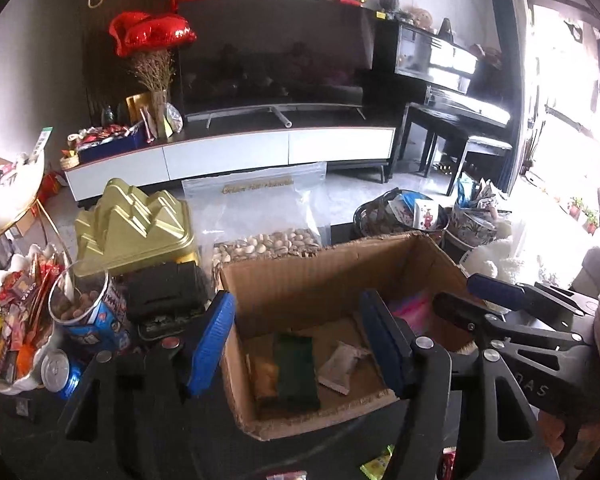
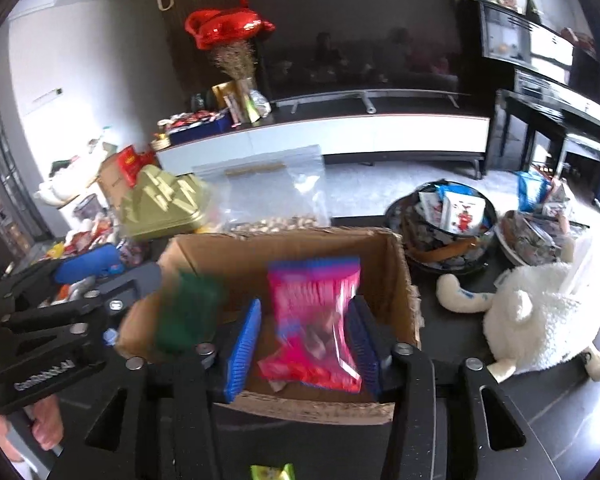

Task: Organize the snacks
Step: 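Open the left tool to drop the green packet while the right tool drops the pink bag into the box, then move both tools back to the small candies on the table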

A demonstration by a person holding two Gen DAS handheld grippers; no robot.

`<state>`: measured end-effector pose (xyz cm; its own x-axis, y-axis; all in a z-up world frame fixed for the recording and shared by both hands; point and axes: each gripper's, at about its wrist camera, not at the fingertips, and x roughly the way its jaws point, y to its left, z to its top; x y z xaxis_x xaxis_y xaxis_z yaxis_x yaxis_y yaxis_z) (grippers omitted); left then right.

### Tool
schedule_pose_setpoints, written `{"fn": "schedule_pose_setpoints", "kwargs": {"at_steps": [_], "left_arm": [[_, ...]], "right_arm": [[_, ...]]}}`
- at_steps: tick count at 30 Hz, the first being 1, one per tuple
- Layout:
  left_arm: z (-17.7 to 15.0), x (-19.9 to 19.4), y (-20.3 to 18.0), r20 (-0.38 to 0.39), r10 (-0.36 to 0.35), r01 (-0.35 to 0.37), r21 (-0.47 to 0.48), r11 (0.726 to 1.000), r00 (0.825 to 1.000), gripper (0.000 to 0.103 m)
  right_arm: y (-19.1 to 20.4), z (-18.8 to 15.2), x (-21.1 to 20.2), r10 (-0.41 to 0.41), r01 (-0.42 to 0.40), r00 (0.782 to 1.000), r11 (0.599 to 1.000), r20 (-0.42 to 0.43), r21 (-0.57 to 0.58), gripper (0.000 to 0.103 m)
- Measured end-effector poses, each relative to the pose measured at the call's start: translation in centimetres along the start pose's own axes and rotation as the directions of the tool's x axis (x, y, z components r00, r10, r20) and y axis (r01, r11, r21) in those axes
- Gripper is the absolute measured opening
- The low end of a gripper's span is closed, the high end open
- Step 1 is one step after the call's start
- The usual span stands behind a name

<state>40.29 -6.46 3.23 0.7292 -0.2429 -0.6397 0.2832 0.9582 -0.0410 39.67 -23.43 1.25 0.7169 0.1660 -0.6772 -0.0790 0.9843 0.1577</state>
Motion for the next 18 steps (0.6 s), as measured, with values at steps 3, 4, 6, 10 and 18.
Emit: {"fn": "schedule_pose_setpoints", "kwargs": {"at_steps": [3,4,6,10,18], "left_arm": [[-1.1,-1.5,-0.2,0.003,-0.015,0.015,-0.007,1.0,1.0,0.065],[-1.4,-2.2,-0.3,0.01,-0.019,0.019,-0.009,1.0,1.0,0.065],[-1.8,-3.4,-0.4,0.021,-0.017,0.017,-0.01,1.0,1.0,0.065],[-2.8,-6.2,-1.1,0.047,-0.014,0.014,-0.006,1.0,0.999,0.065],[-5.7,-10.6,-2.9,0.092,-0.017,0.015,0.026,1.0,0.996,0.066]], "right_arm": [[0.2,-0.8,-1.1,0.007,-0.007,1.0,1.0,0.009,-0.003,0.047],[0.3,-1.1,-1.6,0.011,-0.011,1.0,1.0,0.011,-0.002,0.047],[0.6,-1.7,-2.8,0.017,-0.017,1.0,1.0,0.024,-0.002,0.047],[1.1,-2.8,-5.5,0.014,-0.014,0.998,1.0,0.058,-0.001,0.047],[1.6,-6.3,-9.7,0.03,-0.031,0.997,0.999,0.076,0.011,0.047]]}}
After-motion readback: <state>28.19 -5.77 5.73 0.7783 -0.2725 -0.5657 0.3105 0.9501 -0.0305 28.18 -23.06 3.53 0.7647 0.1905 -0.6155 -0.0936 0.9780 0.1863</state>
